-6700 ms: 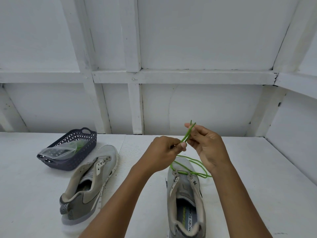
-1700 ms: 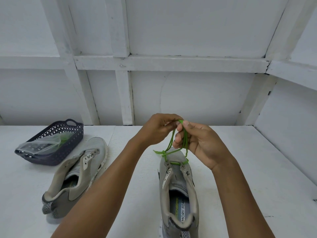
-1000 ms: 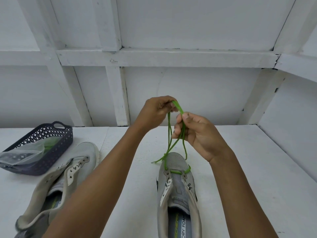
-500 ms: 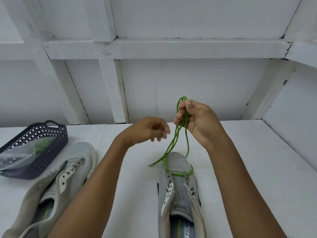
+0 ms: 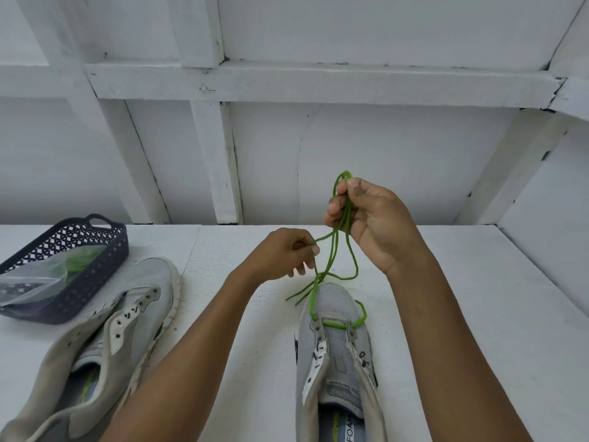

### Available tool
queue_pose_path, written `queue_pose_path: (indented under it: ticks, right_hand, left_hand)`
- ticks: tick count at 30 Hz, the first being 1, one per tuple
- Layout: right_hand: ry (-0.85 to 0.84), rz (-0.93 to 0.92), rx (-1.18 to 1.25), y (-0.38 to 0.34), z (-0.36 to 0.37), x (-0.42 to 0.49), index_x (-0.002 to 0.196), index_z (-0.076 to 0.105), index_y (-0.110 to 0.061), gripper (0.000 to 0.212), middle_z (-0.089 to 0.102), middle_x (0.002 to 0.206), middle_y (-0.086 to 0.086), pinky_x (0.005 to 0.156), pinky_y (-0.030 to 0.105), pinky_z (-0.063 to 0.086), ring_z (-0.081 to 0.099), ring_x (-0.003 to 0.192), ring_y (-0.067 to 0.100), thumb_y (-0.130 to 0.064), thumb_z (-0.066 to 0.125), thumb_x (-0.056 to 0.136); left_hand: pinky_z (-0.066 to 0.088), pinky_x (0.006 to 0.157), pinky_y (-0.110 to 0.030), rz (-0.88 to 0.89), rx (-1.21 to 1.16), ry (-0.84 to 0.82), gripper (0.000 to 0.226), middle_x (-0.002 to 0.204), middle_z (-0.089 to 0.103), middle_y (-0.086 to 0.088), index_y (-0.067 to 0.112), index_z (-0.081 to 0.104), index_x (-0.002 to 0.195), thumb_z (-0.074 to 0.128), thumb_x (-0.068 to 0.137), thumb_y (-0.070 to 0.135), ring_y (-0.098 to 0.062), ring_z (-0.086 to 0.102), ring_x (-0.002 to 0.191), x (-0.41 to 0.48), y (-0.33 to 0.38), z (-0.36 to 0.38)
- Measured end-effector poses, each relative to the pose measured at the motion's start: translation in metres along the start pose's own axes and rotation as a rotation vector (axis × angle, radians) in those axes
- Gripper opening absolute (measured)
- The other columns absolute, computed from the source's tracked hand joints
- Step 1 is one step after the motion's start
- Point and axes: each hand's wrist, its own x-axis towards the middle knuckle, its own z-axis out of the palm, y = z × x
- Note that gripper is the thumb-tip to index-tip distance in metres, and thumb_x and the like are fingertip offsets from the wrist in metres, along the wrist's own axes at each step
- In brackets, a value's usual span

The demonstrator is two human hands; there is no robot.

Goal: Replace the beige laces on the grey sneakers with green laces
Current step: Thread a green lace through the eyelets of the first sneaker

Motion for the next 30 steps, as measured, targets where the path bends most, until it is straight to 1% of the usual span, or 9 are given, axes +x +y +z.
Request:
queue_pose_path:
  ticks: [3,6,8,11,13,16,21,27,30]
  right_hand:
    - [-0.005,-0.008,0.016,-0.006,-0.001,-0.005,0.088,0.055,-0.006,0.026,0.062,0.063,0.004,0.066,0.029,0.056,0.061,0.061,0.014,-0.012,0.037,0.105]
    - [-0.016,0.007,0.021,-0.014,0.0,-0.011,0.088,0.055,-0.006,0.026,0.062,0.062,0.004,0.064,0.03,0.056,0.061,0.058,0.016,-0.013,0.037,0.105]
    - [-0.029,0.025,0.011,-0.018,0.001,-0.017,0.089,0.055,-0.006,0.025,0.062,0.062,0.004,0.062,0.03,0.055,0.061,0.057,0.017,-0.013,0.037,0.105]
    - [-0.058,0.041,0.011,-0.022,0.003,-0.025,0.089,0.055,-0.006,0.024,0.063,0.062,0.004,0.06,0.031,0.055,0.06,0.055,0.018,-0.014,0.038,0.104]
    - [-0.085,0.047,0.012,-0.024,0.005,-0.031,0.088,0.056,-0.007,0.025,0.063,0.063,0.005,0.059,0.03,0.055,0.06,0.055,0.018,-0.015,0.038,0.104]
    - [-0.132,0.046,0.001,-0.028,0.008,-0.038,0.085,0.058,-0.008,0.028,0.062,0.063,0.006,0.059,0.031,0.055,0.06,0.056,0.018,-0.016,0.039,0.103]
    - [-0.184,0.041,0.015,-0.037,0.011,-0.05,0.082,0.059,-0.008,0.029,0.061,0.063,0.006,0.058,0.032,0.055,0.059,0.054,0.018,-0.018,0.041,0.102]
    - [-0.176,0.057,0.024,-0.033,0.012,-0.056,0.082,0.06,-0.008,0.029,0.06,0.063,0.007,0.059,0.032,0.055,0.059,0.054,0.019,-0.017,0.041,0.102]
    - [-0.165,0.068,0.053,-0.032,0.013,-0.057,0.082,0.06,-0.007,0.03,0.061,0.062,0.008,0.058,0.032,0.056,0.059,0.053,0.019,-0.019,0.041,0.103]
  left_hand:
    - [0.043,0.053,-0.028,0.015,-0.109,-0.027,0.011,0.068,0.07,-0.004,0.009,0.069,0.085,0.065,0.094,0.014,-0.014,0.055,0.055,-0.002,0.005,-0.009]
    - [0.041,0.053,-0.025,-0.02,0.029,-0.364,0.008,0.066,0.063,-0.001,0.012,0.075,0.096,0.07,0.09,0.015,-0.014,0.048,0.059,-0.009,0.011,-0.028]
    - [0.045,0.057,-0.026,-0.019,0.055,-0.444,0.021,0.073,0.064,-0.005,0.017,0.072,0.11,0.072,0.089,0.014,-0.016,0.052,0.065,-0.013,0.016,-0.038]
    - [0.054,0.071,-0.03,0.129,0.044,-0.084,0.042,0.102,0.068,-0.001,0.028,0.061,0.127,0.071,0.089,0.013,-0.012,0.063,0.085,-0.015,0.033,-0.045]
    - [0.055,0.086,-0.031,0.298,0.035,0.106,0.057,0.126,0.059,0.008,0.035,0.049,0.14,0.071,0.09,0.018,-0.006,0.059,0.109,-0.018,0.05,-0.045]
    - [0.049,0.1,-0.032,0.506,0.058,0.097,0.057,0.145,0.048,0.01,0.035,0.04,0.145,0.065,0.095,0.024,-0.007,0.047,0.131,-0.024,0.08,-0.044]
    - [0.05,0.1,-0.05,0.627,-0.044,0.097,0.024,0.117,0.069,-0.009,0.003,0.066,0.119,0.056,0.099,0.012,-0.022,0.063,0.115,-0.026,0.106,-0.04]
    - [0.054,0.089,-0.038,0.6,-0.044,0.078,0.018,0.097,0.071,-0.013,0.001,0.066,0.105,0.053,0.1,0.012,-0.024,0.068,0.095,-0.025,0.101,-0.031]
    - [0.052,0.086,-0.025,0.581,-0.074,0.119,0.015,0.095,0.07,-0.008,0.003,0.067,0.104,0.052,0.1,0.006,-0.012,0.067,0.092,-0.019,0.092,-0.023]
